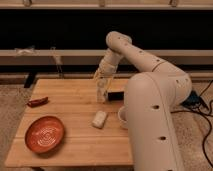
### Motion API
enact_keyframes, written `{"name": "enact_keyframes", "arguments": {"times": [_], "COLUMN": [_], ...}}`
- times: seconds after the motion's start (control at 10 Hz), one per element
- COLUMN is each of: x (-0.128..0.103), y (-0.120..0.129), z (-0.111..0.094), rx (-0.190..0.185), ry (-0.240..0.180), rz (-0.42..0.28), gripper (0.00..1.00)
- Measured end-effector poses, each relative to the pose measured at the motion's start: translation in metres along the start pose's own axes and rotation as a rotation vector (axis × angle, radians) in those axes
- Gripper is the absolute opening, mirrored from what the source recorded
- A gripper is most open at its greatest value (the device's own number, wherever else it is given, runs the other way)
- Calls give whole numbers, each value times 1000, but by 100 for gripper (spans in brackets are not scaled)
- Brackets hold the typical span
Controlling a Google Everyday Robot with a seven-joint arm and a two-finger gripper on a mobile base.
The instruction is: Stand the bottle upright
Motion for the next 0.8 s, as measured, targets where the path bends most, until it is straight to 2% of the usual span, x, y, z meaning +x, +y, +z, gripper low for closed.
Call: {"name": "enact_keyframes", "arguments": {"times": [0.5,0.8], "x": [3,7], "y": [-4,-2], "z": [-2,-5], "rx": [-3,6], "ry": [-17,-11], "rz": [-33,-49], "gripper": [62,62]}}
